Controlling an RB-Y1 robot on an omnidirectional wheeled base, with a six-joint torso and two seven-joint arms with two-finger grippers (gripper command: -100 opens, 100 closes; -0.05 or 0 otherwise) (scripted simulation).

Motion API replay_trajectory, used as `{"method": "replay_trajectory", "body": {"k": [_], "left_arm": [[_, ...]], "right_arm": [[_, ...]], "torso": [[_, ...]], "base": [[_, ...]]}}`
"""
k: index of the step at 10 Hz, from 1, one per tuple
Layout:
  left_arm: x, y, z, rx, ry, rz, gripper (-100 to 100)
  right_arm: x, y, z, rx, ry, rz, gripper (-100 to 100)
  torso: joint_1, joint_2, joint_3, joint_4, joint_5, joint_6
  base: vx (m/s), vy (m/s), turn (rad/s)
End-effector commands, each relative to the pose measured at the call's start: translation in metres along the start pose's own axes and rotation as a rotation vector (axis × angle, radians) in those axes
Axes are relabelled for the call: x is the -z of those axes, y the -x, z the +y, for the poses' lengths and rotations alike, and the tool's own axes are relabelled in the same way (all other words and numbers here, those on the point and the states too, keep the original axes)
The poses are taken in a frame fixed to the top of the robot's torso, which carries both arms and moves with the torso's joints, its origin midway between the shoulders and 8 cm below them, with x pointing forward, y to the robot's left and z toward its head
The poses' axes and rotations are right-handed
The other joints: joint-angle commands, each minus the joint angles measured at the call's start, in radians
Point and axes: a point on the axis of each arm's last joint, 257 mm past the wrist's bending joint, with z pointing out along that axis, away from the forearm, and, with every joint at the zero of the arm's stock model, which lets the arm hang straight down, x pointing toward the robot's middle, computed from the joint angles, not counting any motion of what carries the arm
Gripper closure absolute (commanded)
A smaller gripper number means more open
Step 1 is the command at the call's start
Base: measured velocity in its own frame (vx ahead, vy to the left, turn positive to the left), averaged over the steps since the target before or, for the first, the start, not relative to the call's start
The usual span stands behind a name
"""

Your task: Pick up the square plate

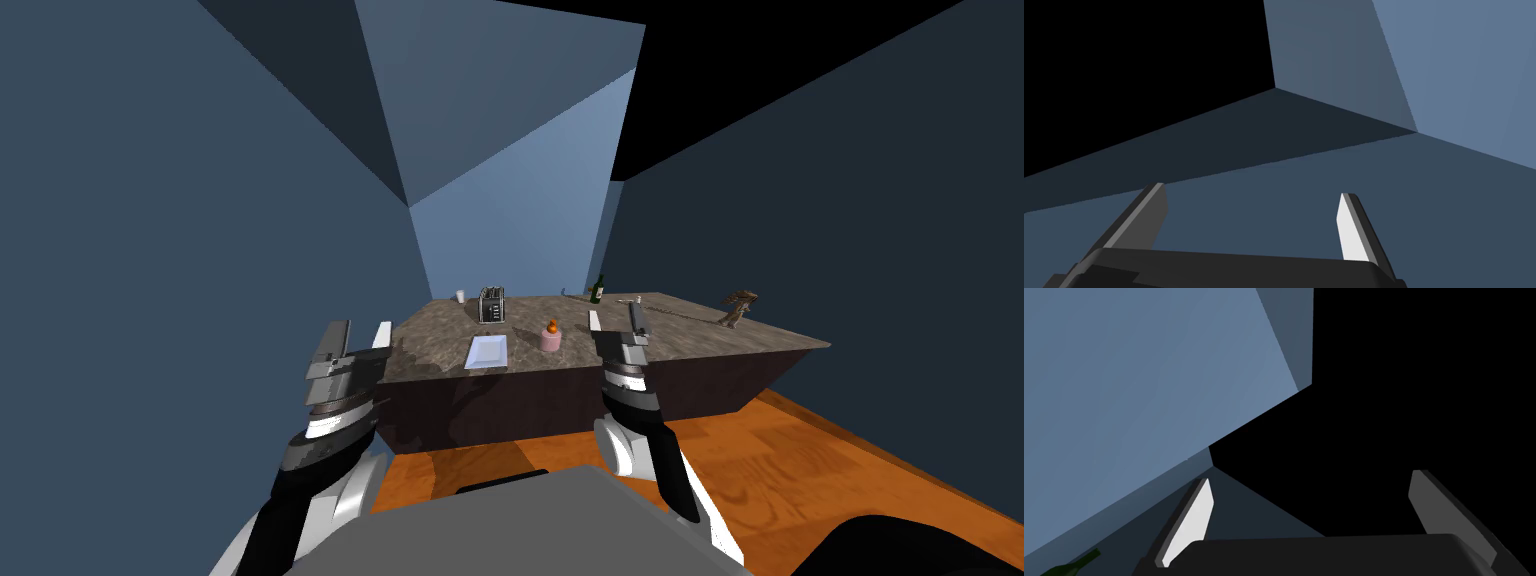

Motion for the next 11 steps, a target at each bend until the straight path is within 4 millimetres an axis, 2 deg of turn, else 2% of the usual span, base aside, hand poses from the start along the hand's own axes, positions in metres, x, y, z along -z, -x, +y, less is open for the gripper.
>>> {"method": "replay_trajectory", "body": {"k": [1,5,11], "left_arm": [[0.001,-0.004,0.005,-0.006,0.013,0.030,-100],[0.007,-0.012,0.036,-0.021,0.089,0.096,-100],[0.028,-0.013,0.108,-0.035,0.270,0.119,-100]], "right_arm": [[0.000,0.000,0.000,0.000,0.000,0.000,0],[0.000,0.000,0.000,0.000,0.000,0.000,0],[0.000,0.000,0.000,0.000,0.000,0.000,0]], "torso": [[0.000,0.000,0.000,0.000,0.000,0.000],[-0.002,0.000,0.000,0.000,0.000,0.000],[-0.003,0.000,0.000,0.000,-0.001,0.000]], "base": [[0.001,-0.007,-0.001],[0.001,-0.024,-0.001],[0.000,-0.042,-0.001]]}}
